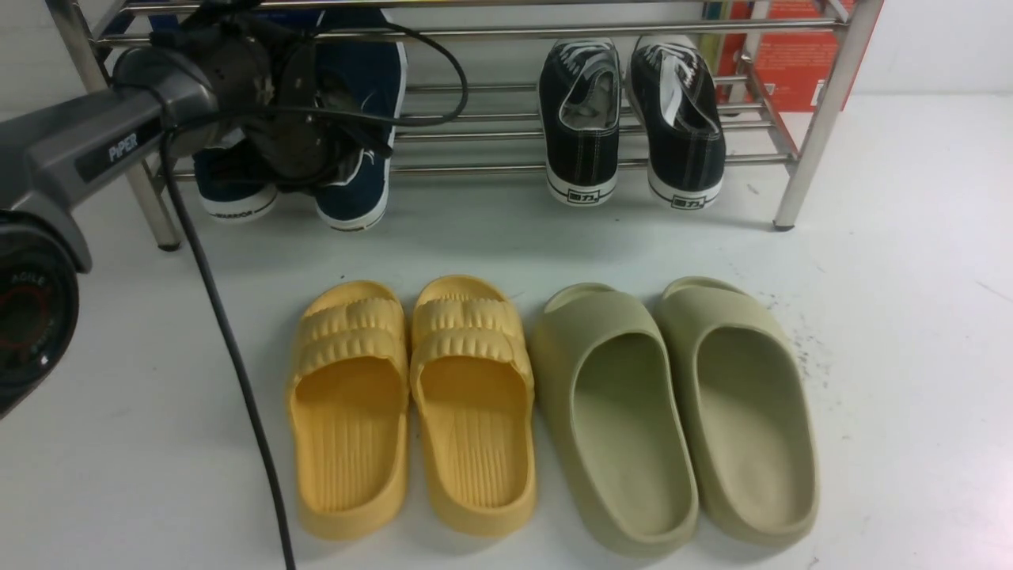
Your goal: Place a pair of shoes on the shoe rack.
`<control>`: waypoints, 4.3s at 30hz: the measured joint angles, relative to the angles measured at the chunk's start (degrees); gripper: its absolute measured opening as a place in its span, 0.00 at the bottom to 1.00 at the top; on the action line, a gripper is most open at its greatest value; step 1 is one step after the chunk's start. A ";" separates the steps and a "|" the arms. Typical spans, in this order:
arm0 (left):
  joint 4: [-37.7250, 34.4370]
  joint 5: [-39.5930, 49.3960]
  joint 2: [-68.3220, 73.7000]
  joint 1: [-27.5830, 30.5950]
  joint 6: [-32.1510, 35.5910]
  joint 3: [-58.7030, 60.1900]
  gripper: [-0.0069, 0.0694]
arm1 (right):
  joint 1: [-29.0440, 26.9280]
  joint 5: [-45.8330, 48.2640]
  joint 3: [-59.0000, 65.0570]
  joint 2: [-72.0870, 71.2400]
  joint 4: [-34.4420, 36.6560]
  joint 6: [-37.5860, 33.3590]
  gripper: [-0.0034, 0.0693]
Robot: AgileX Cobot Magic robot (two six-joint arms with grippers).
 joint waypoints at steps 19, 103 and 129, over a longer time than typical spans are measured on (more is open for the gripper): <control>0.24 -0.61 -1.47 0.00 -0.46 -0.91 0.40 | 0.00 0.00 0.00 0.00 0.00 0.00 0.38; -12.27 -6.17 -54.64 -12.35 17.82 47.78 0.07 | 0.00 0.00 0.00 0.00 0.00 0.00 0.38; -13.48 -14.18 -95.24 -12.81 17.60 80.75 0.07 | 0.00 0.00 0.00 0.00 0.00 0.00 0.38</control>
